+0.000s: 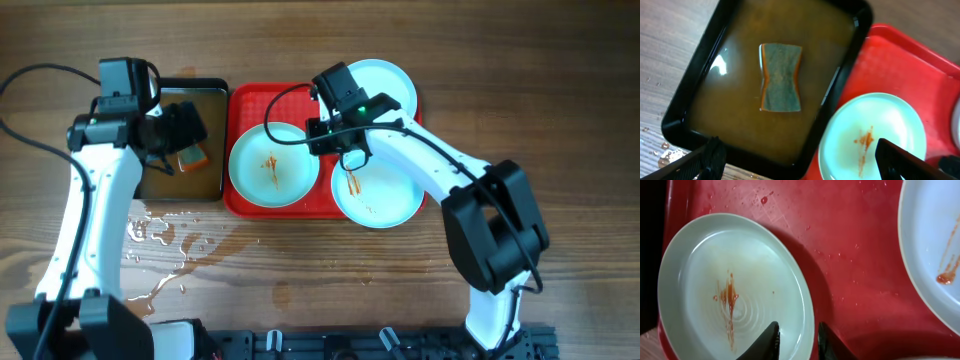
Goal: Clean dirty plates on tray and stack at the side
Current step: 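Reach left gripper to sponge and right gripper to lower-left plate rim, then grasp the sponge with left gripper and lift it from the water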
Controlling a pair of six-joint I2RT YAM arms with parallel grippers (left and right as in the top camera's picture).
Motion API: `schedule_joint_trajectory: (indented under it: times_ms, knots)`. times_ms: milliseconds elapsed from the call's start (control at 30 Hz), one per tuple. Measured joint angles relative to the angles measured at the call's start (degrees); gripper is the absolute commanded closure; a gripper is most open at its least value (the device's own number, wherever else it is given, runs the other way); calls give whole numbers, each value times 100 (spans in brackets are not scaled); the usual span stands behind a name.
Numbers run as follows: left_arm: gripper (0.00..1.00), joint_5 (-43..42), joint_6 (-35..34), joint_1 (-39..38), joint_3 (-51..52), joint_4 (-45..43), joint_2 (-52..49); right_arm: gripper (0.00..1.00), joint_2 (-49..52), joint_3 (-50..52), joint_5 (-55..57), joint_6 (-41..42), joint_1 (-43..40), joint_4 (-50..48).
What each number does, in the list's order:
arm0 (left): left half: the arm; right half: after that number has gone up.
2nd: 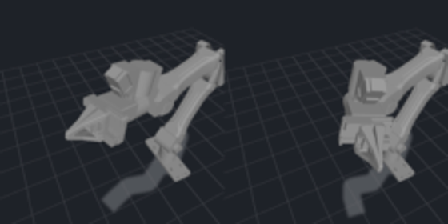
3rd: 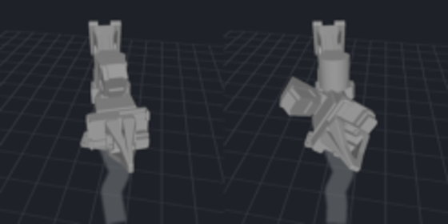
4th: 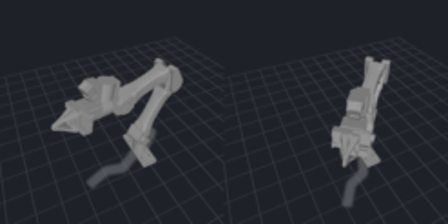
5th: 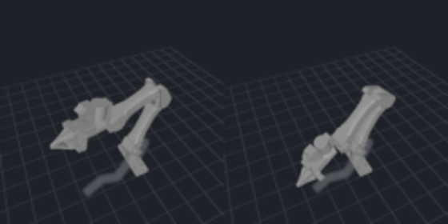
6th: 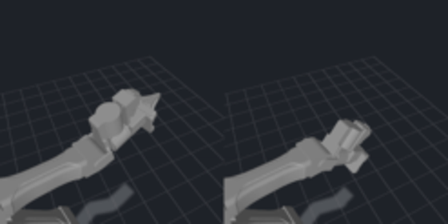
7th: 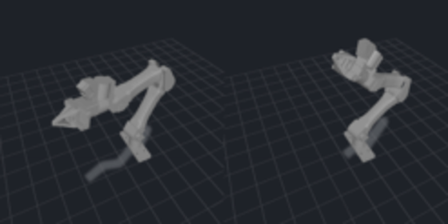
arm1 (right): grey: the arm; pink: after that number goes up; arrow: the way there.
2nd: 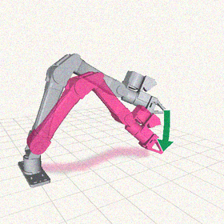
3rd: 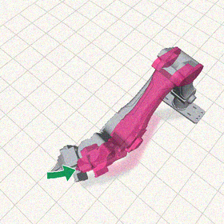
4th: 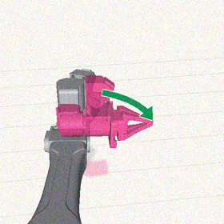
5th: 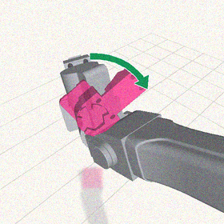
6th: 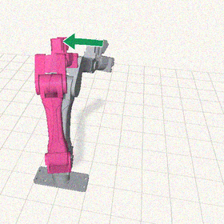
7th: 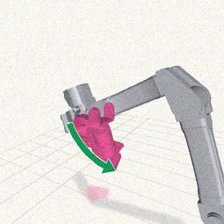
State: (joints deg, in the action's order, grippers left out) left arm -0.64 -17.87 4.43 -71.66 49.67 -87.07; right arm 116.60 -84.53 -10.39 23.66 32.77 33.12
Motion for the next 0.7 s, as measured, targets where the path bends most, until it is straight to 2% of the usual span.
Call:
schedule_joint_trajectory:
  times_ms: [400, 467, 600, 700]
  knots:
    - [2, 79, -98, 120, 0, -304, -586, 75, 407, -7, 160, 496, 57, -61]
    - [3, 79, -98, 122, 0, -367, -697, 79, 457, -7, 170, 570, 57, -11]
    - [5, 79, -101, 129, 0, -374, -813, 94, 529, -7, 173, 686, 76, 205]
    - [11, 79, -131, 138, 0, -476, -844, 96, 531, -7, 170, 717, 127, 201]
